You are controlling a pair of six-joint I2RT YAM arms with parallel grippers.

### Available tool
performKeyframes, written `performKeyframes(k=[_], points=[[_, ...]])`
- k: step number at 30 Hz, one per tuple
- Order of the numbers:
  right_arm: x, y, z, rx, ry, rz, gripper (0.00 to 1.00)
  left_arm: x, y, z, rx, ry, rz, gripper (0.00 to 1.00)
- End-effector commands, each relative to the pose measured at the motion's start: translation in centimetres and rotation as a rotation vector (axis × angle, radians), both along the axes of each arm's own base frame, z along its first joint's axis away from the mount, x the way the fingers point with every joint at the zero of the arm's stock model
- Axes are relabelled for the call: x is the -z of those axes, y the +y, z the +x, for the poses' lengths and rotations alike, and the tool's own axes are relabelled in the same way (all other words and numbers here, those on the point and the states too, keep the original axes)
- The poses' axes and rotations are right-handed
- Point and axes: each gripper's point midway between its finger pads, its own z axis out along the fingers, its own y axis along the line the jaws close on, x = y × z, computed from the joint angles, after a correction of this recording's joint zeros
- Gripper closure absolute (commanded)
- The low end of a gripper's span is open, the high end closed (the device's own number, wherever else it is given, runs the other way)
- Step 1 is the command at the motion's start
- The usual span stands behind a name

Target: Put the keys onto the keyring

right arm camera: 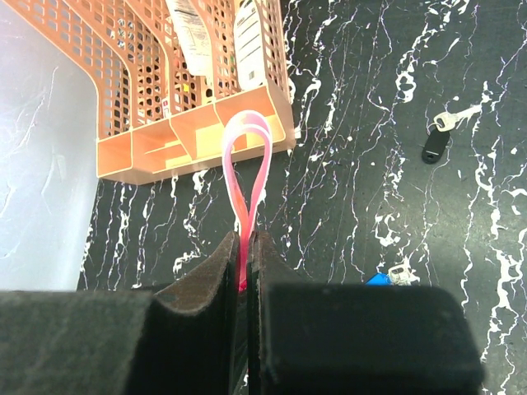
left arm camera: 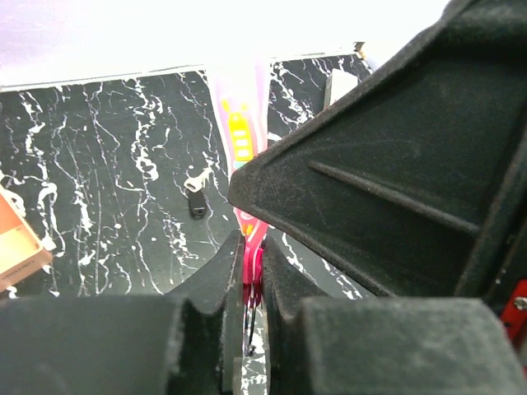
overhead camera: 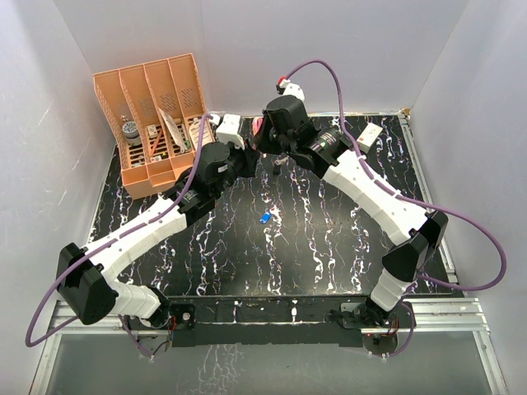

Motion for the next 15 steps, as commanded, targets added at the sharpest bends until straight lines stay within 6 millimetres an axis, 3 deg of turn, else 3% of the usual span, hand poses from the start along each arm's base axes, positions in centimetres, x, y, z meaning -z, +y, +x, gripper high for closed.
performKeyframes(k=[1,7,10,11,15], points=[[-2.2,-0.1,0.0,0.007,-0.062,0.04,1.0,-4.4,0.3,-0.6,0.002,-0.075,-0.074,1.0],[-2.3,0.0,-0.2,-0.01,-0.081,0.051,1.0,-4.5,0.3,-0.8,0.01,-0.073,-0.084,1.0],[-3.1,0.3,-0.4,-0.048,-0.125,0.076,0.72,-4.6,0.5,-1.0,0.007,-0.072,-0.09,1.0],[-4.3,0.0,-0.6,-0.047,-0.164,0.102,0.63,-4.6,0.6,-1.1,0.004,-0.07,-0.092,1.0],[-6.2,-2.0,-0.2,-0.03,-0.241,0.12,0.53,-4.9,1.3,-1.8,0.004,-0.087,-0.097,1.0]])
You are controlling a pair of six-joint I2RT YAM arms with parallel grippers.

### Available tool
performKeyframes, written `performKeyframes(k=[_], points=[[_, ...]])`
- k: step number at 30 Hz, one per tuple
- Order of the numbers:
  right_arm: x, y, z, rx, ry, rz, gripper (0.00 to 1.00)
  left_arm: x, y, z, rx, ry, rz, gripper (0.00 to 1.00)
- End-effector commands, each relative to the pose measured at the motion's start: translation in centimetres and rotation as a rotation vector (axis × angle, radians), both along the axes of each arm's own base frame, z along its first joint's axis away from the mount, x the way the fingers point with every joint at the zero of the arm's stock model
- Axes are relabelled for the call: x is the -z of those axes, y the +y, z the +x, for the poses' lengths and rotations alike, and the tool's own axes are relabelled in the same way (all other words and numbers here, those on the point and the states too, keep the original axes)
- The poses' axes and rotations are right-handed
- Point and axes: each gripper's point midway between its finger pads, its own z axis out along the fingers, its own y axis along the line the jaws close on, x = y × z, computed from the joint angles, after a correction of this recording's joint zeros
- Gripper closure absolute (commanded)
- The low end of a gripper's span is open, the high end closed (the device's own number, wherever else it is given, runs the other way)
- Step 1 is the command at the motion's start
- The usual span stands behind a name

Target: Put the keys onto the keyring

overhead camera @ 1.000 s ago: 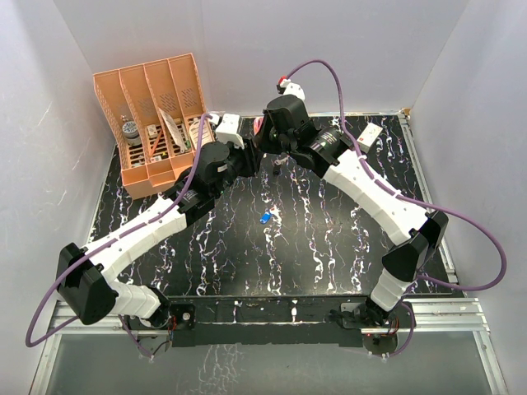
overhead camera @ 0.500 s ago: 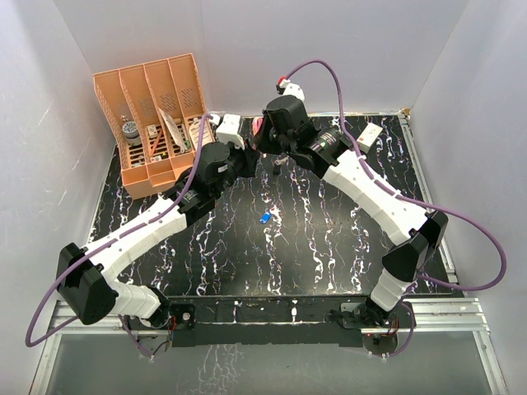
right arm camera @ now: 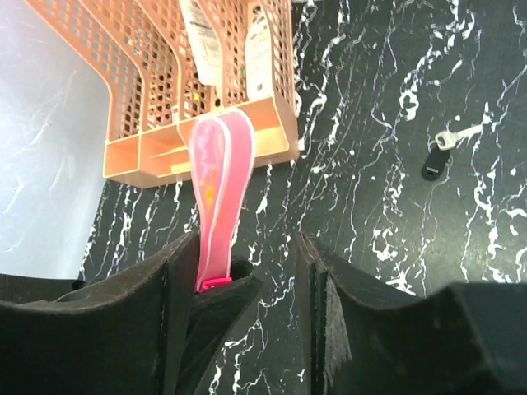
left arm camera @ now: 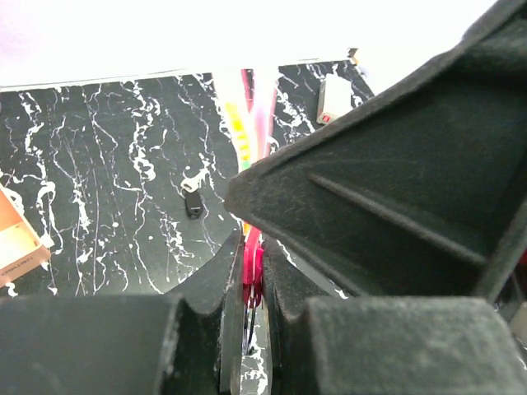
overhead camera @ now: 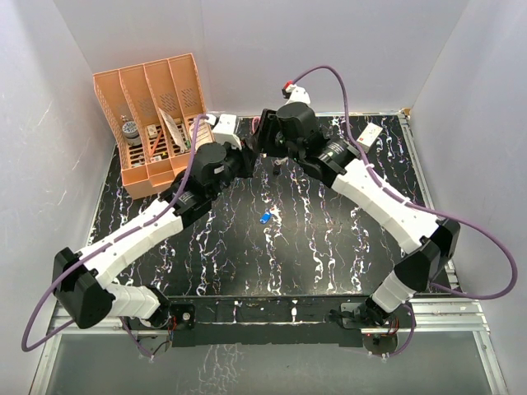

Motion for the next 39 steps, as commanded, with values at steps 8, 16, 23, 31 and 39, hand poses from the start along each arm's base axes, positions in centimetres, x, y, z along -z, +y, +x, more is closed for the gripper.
performKeyframes(k=[8,16,23,31,39], points=[[-8.6,-1.9,-0.2,-0.082,-0.227,0.155,0.49,-5.1,1.2,-2.5,0.061,-0.185,-0.094,1.0],[-9.3,-0.5,-1.0,-0.161,-0.217,0.207,0.46,-3.9,0.6,-2.3,0.086,-0.181,-0.066,1.0],[-7.6,0.2,-1.0,-0.179,-0.152,0.203,0.45,-4.1,0.4,-1.8,0.081,-0.192,-0.051,1.0],[-6.2,0.7,-0.5,-0.173,-0.098,0.185,0.45,-4.1,-0.1,-1.7,0.099,-0.194,-0.043,1.0],[-5.4,0.8,0.0,-0.153,-0.078,0.173,0.63,-4.1,-0.2,-1.8,0.106,-0.194,-0.039,1.0]])
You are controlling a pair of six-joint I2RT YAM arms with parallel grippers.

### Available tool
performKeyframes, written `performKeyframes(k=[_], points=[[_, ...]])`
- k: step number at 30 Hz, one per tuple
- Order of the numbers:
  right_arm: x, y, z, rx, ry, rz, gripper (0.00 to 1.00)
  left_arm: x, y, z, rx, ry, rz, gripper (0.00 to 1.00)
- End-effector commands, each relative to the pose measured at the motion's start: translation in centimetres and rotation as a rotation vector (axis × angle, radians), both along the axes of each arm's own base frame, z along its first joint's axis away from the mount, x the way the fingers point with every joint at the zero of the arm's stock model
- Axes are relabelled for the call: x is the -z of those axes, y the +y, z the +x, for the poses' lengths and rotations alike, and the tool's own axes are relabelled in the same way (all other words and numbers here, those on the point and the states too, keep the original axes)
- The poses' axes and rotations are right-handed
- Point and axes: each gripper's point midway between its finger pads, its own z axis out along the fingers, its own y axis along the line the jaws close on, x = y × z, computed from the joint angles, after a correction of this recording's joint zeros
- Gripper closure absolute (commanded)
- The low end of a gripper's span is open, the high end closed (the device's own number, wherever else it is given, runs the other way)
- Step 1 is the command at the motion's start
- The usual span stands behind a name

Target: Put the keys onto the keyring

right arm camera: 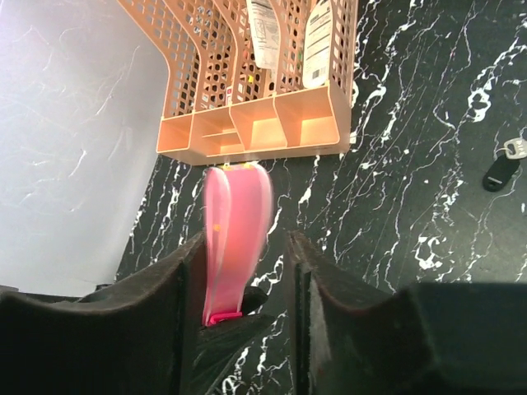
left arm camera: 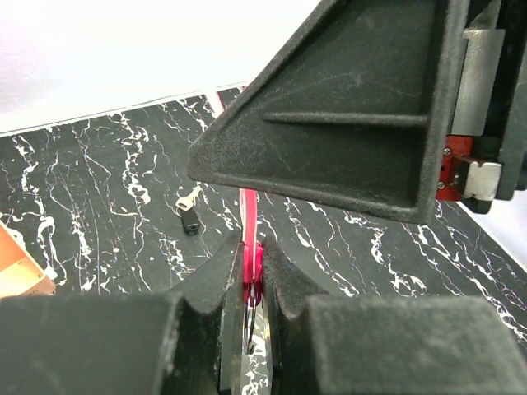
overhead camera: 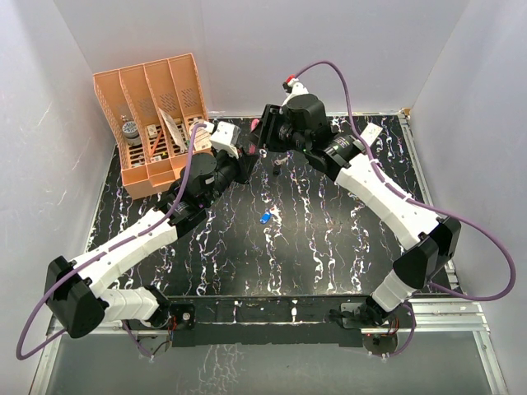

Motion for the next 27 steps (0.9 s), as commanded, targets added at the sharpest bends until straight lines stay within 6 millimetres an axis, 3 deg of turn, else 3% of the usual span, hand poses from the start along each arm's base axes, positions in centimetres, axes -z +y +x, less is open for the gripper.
performKeyframes(k=[1,10,14,18,27], points=[[-3.85,-0.05,0.06,0.014,-0.08,0.062,0.67,-2.88,-0.25,-0.09,0.015,-0.063,-0.043,1.0],[-4.53,-0.54,0.04,0.034,-0.109,0.075,0.88,-2.11,-0.47,0.03,0.017,-0.039,-0.038,1.0],[-4.55,-0.7,0.12,0.041,-0.111,0.073,0.91,-2.18,-0.53,0.07,0.017,-0.034,-0.035,0.83],[-4.44,-0.66,0.04,0.038,-0.107,0.073,0.92,-2.31,-0.58,0.16,0.016,-0.033,-0.036,0.72],[-4.58,-0.77,-0.06,0.041,-0.107,0.07,0.94,-2.77,-1.01,0.52,0.019,-0.039,-0.043,0.57]])
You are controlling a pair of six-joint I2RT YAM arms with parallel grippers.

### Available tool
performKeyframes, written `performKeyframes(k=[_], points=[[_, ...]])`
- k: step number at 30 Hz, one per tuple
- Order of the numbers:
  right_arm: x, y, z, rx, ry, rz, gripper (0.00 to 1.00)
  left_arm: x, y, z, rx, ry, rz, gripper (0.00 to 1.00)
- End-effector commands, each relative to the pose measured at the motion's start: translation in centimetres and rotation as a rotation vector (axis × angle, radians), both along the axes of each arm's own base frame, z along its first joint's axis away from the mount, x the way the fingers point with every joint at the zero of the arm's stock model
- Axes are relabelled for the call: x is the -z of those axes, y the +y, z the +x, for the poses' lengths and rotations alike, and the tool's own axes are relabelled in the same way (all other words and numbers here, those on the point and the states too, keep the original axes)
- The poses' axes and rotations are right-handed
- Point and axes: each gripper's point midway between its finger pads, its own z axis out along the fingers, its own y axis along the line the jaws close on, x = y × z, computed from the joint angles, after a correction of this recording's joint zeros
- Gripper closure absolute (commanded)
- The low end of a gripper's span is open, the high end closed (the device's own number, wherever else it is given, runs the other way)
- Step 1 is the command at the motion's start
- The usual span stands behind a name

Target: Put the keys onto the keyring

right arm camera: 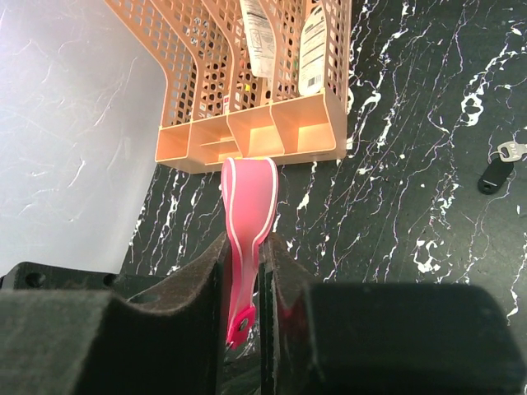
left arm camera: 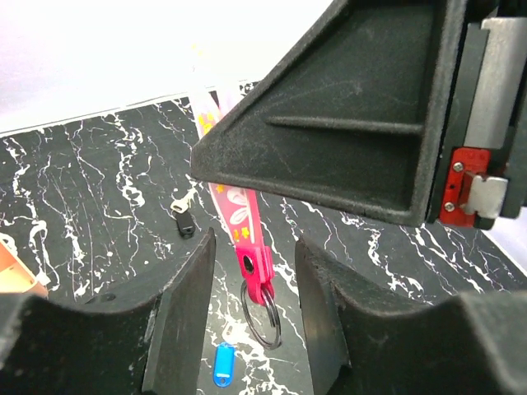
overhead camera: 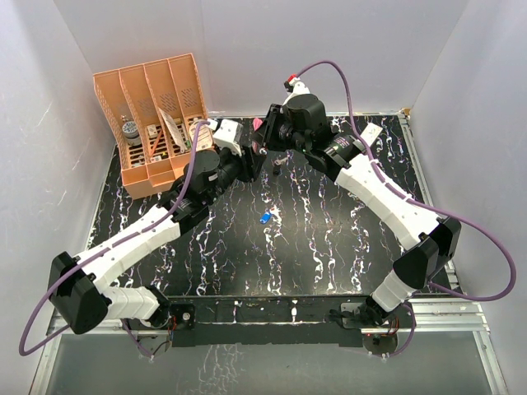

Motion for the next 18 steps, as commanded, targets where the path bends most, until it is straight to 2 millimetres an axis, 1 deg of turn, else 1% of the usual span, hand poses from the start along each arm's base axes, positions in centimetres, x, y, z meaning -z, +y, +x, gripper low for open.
performKeyframes(k=[1,12,18], points=[[-4.46,-0.68,-0.27,0.015,-0.108,0.064,0.94,-2.84,-0.49,0.24,0.01,-0.047,-0.044,0.57],[-4.11,-1.03,-0.33,0.033,-0.103,0.045,0.94,-3.32,-0.41,0.29,0.004,-0.044,-0.045,0.65],[-3.55,-1.19,-0.21,0.041,-0.095,0.029,0.94,-3.38,-0.43,0.26,0.004,-0.031,-0.041,0.66]])
